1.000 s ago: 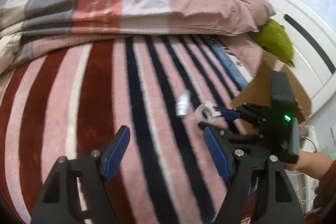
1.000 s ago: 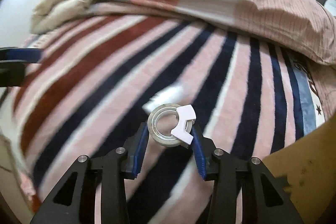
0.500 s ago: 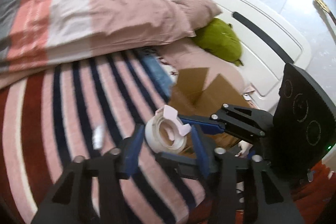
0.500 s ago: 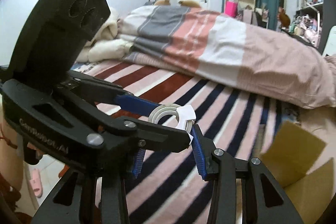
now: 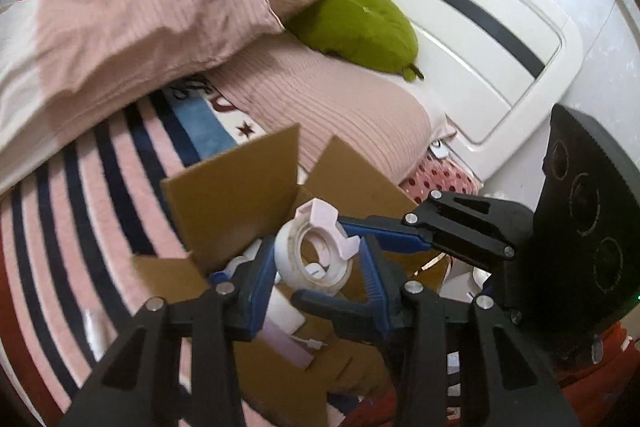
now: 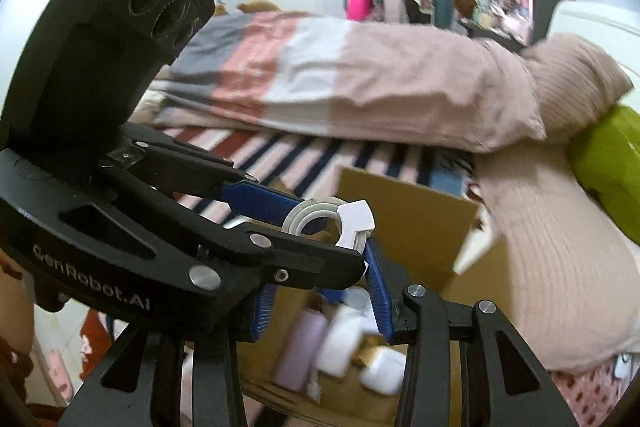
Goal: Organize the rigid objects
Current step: 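Lower the tape roll into the cardboard box and open the right gripper, then grasp the white bottle with the right gripper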
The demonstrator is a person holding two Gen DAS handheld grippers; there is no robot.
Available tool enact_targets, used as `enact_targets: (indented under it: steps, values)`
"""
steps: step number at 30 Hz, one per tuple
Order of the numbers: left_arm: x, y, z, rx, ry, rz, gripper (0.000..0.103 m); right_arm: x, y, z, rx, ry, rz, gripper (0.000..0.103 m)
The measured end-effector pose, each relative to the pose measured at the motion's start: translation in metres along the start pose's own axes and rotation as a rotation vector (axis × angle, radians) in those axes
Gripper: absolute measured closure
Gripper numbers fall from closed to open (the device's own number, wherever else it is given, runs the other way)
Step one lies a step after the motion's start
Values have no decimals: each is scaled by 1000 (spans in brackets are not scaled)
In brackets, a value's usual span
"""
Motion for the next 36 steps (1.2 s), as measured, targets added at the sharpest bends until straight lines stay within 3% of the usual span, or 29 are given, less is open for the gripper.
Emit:
enact_targets:
  steps: [5,7,9,10,16,24,29,36]
  values:
    - [19,4,4,4,22,-54,60,8,-12,22,21,-35,-96,67]
    - [18,3,4,9,57,-50,41,12,-15,27,34,-54,-133,64]
    - [12,1,2,5,74,-32,34,14,-20,29,41,-70,-150,53]
    - [8,0,0,0,79,-22,34,14,-22,28,42,-77,-152,45]
    - [-41,-22,-24,-49,151,79,33,5,-20,19,41,-37,-127,44]
    - [-113,-83,-93,-197,299,198,33,-9,14,-63,-68,128,-18,44]
    - [-133,-131,-143,-301,348,238,32,15,30,-123,-111,227,-53,44]
    - [-120,-192,-201,-410,360,225,32,88,27,-172,-115,255,-152,44]
Point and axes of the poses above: each gripper's, at about its wrist camera, not at the fingertips, and x roughly the way its jaws point, z to its right, y to its top, the point moved 7 cm from there along x, roughly the way its jaws point, and after that the axes turned 14 degrees about -z, right-handed, at the moved point
